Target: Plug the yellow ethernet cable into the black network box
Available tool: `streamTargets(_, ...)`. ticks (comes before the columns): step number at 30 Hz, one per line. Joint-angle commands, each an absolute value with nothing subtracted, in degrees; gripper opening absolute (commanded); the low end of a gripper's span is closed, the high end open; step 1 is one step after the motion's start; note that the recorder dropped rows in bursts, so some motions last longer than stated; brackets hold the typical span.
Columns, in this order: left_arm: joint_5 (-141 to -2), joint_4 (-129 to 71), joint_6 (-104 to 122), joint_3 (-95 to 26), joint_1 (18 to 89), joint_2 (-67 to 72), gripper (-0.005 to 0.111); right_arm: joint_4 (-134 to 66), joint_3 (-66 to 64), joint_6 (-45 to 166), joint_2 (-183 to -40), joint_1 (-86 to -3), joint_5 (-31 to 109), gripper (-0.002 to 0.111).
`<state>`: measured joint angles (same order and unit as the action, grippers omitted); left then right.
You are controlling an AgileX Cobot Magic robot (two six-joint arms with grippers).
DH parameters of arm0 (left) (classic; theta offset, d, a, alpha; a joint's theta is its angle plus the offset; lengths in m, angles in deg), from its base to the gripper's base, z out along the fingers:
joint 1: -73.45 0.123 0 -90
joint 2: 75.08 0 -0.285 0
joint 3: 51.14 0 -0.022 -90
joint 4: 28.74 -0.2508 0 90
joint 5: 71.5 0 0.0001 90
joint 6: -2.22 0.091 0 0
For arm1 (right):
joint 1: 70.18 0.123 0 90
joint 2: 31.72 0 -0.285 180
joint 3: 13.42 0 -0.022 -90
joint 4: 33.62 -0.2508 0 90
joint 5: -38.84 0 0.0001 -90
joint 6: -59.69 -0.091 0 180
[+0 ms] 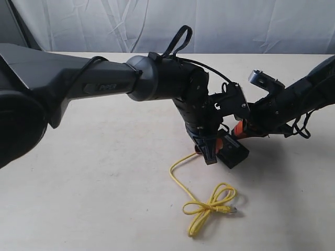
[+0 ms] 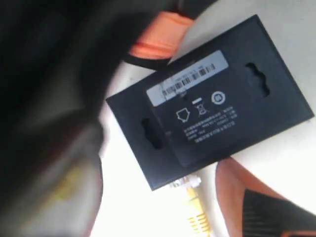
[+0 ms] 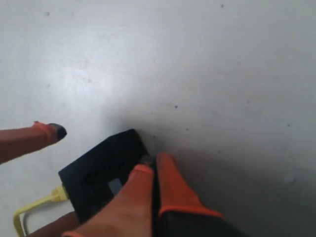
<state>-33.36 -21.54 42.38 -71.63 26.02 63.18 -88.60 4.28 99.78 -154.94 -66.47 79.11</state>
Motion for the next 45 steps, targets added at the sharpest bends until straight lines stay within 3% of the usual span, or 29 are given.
streamTargets(1, -33.41, -24.41, 39.69, -72.19, 25.87, 62.68, 0.063, -87.15, 4.58, 97.01, -153.43, -66.16, 79.59, -0.001)
streamTargets(7, -32.99, -24.85, 39.68, -72.19, 25.87, 62.68, 0.063, -84.55, 4.58, 92.31, -152.22, -67.41, 78.36, -0.001)
streamTargets(13, -32.99, -28.4, 39.68, -72.19, 25.87, 62.68, 0.063, -87.02, 4.58, 90.96, -151.55, -75.45, 81.48, -0.001)
streamTargets(19, -33.56, -32.52, 37.38, -72.19, 25.87, 58.67, 0.062, -88.07, 4.58, 91.18, -151.55, -75.72, 81.48, -0.001)
streamTargets(27, -28.85, -38.06, 29.98, -72.19, 25.87, 55.76, 0.038, -88.06, 4.58, 92.41, -151.55, -75.72, 82.02, -0.001)
streamTargets(36, -23.42, -37.65, 19.51, -72.19, 28.51, 55.71, 0.0, -88.3, 4.58, 92.51, -151.55, -75.72, 83.55, -0.001)
streamTargets(45, -18.59, -36.52, 10.87, -72.19, 32.83, 53.99, 0.0, -88.3, 4.58, 92.61, -150.76, -75.72, 85.5, -0.001)
